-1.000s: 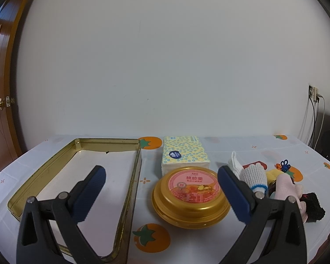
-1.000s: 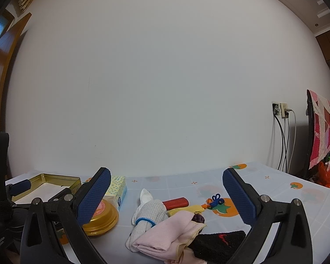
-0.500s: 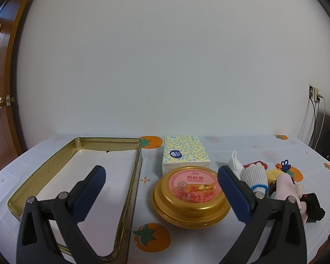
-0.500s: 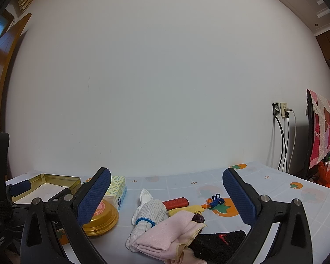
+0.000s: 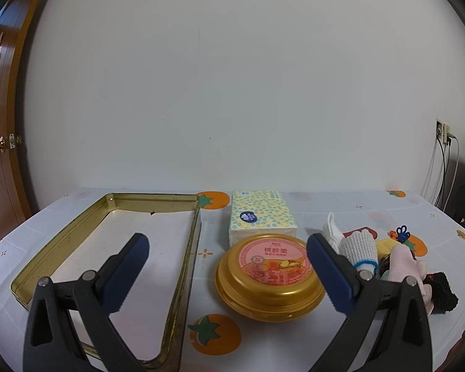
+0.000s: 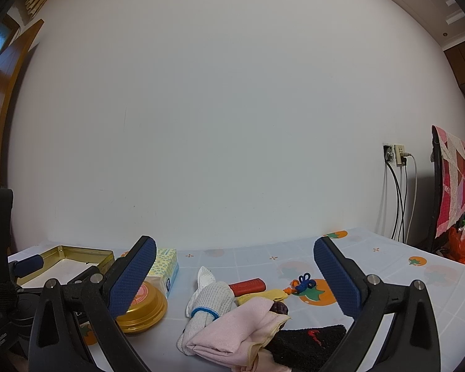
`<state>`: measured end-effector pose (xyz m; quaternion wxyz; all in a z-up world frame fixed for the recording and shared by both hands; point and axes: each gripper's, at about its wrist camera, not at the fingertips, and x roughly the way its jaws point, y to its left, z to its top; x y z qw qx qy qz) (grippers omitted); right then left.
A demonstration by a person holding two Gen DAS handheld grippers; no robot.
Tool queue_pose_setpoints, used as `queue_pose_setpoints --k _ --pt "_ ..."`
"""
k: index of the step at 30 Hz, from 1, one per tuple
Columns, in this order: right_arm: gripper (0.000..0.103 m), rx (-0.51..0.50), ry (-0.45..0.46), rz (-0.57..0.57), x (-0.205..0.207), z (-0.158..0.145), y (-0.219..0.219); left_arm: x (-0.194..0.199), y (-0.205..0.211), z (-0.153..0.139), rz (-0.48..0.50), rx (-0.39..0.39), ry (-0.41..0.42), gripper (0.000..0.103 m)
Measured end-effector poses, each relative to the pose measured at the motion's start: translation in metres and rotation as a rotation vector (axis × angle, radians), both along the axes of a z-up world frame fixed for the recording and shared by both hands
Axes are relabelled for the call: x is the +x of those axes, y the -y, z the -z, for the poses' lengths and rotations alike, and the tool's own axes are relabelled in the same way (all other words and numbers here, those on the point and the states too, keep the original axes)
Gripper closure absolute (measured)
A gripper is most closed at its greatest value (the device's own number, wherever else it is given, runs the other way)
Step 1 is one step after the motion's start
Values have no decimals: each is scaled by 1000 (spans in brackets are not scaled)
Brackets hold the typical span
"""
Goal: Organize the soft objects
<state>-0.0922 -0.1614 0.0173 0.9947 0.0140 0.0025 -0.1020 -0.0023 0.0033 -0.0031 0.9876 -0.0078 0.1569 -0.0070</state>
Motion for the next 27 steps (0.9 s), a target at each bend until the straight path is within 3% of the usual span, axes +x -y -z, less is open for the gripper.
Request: queue_pose_setpoints --k 20,23,27 --pt "1 37 8 1 0 -1 5 -7 -2 1 -25 8 -1 0" --pt "1 75 34 27 -8 -2 22 -9 -1 2 9 4 -17 0" --pt "1 90 -44 123 -18 -2 57 -19 12 3 128 14 -36 0"
